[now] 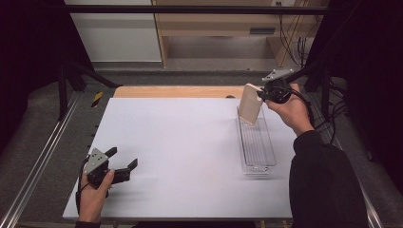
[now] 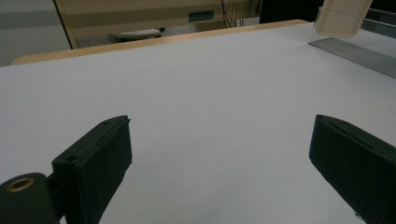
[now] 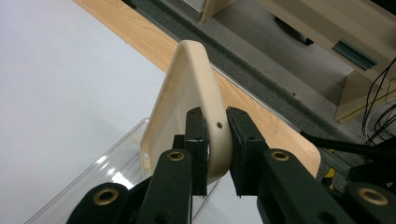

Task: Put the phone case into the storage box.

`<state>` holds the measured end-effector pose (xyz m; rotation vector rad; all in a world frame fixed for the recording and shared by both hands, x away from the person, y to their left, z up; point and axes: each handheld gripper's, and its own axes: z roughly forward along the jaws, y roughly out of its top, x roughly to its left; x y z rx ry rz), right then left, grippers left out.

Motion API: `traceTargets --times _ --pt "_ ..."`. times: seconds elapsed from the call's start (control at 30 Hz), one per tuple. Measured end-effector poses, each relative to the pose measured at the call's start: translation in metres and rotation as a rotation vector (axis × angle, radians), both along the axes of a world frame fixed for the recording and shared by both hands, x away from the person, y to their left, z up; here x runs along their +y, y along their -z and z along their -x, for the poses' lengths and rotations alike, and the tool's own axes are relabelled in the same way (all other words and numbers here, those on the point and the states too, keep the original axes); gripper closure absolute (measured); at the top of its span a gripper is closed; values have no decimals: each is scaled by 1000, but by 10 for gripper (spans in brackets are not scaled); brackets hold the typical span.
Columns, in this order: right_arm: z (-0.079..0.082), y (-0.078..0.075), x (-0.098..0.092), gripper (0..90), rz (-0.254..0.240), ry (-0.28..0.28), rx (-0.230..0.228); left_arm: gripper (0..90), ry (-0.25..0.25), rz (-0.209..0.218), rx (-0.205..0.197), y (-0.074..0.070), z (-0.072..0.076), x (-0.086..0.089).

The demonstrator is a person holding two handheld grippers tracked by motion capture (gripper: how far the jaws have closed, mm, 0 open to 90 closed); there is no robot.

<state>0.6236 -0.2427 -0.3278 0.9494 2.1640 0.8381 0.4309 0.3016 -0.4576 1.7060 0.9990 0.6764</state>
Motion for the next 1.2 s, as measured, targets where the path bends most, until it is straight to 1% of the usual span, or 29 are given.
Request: traceTargets --times 0.17,0.37,0.47,0.6,0.77,0.97,1.2 --pt "-2 2 0 790 -2 1 3 56 -8 3 0 0 1 2" --pt "-4 4 1 788 2 -7 -6 56 -5 -1 -1 0 0 1" --pt "-4 5 2 787 -3 -8 -9 56 -7 2 -2 0 0 1" --pt "-3 8 1 787 -8 -2 -10 56 -28 9 -21 -2 1 4" --pt "-2 11 3 786 -18 -5 -14 56 -48 19 -33 -2 2 6" --pt "-3 13 5 785 -22 -12 -21 55 -47 23 -42 -3 2 6" --pt "-6 16 7 781 -25 -4 -22 55 -49 25 -43 -3 2 6"
